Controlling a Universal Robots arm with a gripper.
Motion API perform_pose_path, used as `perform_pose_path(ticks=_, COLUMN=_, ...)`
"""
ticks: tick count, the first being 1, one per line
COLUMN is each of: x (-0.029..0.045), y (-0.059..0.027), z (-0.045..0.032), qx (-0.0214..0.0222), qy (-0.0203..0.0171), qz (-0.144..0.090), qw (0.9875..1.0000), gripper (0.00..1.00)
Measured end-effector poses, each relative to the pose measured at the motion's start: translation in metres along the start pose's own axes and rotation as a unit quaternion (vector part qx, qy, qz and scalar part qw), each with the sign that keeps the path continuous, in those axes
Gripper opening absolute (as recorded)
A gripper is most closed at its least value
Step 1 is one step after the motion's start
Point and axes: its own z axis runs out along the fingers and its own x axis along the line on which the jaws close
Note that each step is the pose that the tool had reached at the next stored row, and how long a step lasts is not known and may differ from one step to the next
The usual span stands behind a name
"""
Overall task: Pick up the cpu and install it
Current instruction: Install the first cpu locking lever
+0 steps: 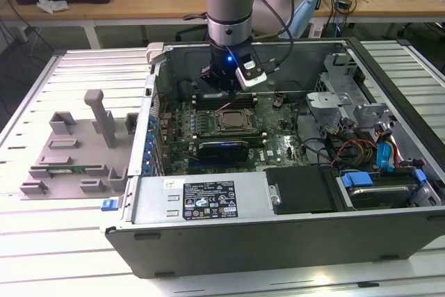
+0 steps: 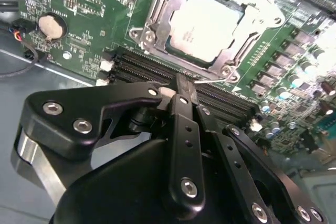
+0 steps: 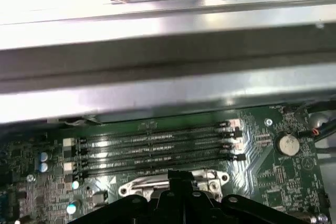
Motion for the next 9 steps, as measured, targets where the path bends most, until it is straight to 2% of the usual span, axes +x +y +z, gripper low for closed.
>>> perform_pose_path(ticks=2, x=0.0007, y=0.0028, z=0.0047, qx=0.0000, qy=-0.0010, qz=0.000, qw=1.0000, gripper=0.11)
perform_pose_path(ticks=4, x=0.0008, y=0.0029, z=0.0068, qx=-0.0004, qy=-0.0036, qz=-0.001, qw=1.0000, gripper=0.11)
perform_pose_path(ticks=7, x=0.0014, y=0.0025, z=0.0088, qx=-0.0010, qy=-0.0108, qz=-0.002, qw=0.9999, gripper=0.11)
perform_pose_path(ticks=9, x=0.0020, y=0.0022, z=0.0104, qx=-0.0019, qy=-0.0185, qz=-0.003, qw=0.9998, gripper=0.11)
